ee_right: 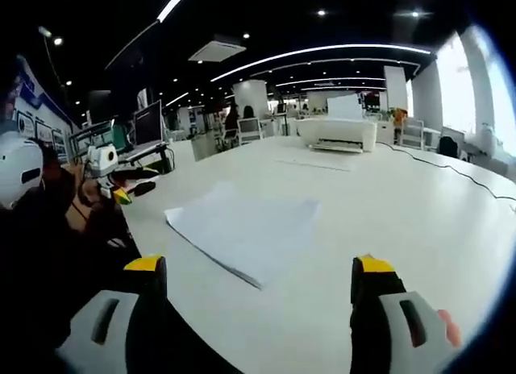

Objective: Organize the stack of printing papers by aligning and flattening the scattered papers on the table

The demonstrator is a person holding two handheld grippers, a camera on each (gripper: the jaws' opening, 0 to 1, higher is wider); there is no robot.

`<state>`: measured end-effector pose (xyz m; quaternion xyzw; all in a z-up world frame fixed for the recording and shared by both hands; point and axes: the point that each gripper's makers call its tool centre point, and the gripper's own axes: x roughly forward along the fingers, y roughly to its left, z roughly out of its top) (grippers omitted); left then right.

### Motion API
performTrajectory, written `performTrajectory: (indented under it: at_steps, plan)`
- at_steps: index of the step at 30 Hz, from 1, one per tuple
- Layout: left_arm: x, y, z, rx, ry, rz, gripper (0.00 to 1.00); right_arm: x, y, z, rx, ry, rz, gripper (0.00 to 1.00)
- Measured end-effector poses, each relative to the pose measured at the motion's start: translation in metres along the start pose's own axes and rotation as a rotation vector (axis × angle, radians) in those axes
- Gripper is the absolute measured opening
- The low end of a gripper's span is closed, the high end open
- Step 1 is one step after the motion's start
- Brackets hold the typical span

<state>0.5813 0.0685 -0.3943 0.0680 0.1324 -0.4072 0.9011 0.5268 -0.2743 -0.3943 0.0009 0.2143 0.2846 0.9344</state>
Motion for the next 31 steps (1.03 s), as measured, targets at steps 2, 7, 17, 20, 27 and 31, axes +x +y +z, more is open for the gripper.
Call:
performTrajectory:
  at_steps: [2,7,17,20,27,31]
  plan:
    - [-0.001,-0.001,0.001,-0.001,-0.005,-0.001,0.97,-0.001,0.000,0.000,-0.004,0.003,-0.001,0.90]
    - [-0.005,-0.002,0.005,0.002,-0.015,0.000,0.97,-0.002,0.000,0.001,-0.007,0.004,-0.004,0.90]
    - [-0.008,-0.006,0.010,-0.009,-0.035,-0.013,0.97,-0.004,0.000,0.004,-0.010,-0.001,-0.004,0.90]
    - [-0.008,-0.006,0.012,-0.008,-0.041,-0.012,0.97,-0.005,-0.001,0.006,-0.011,-0.009,-0.008,0.90]
    - [-0.006,-0.010,0.011,0.000,-0.037,-0.022,0.97,-0.005,-0.006,0.001,-0.010,0.001,-0.021,0.90]
    - [-0.004,-0.012,0.007,0.010,-0.019,-0.028,0.97,-0.005,-0.002,0.001,-0.005,-0.005,-0.012,0.90]
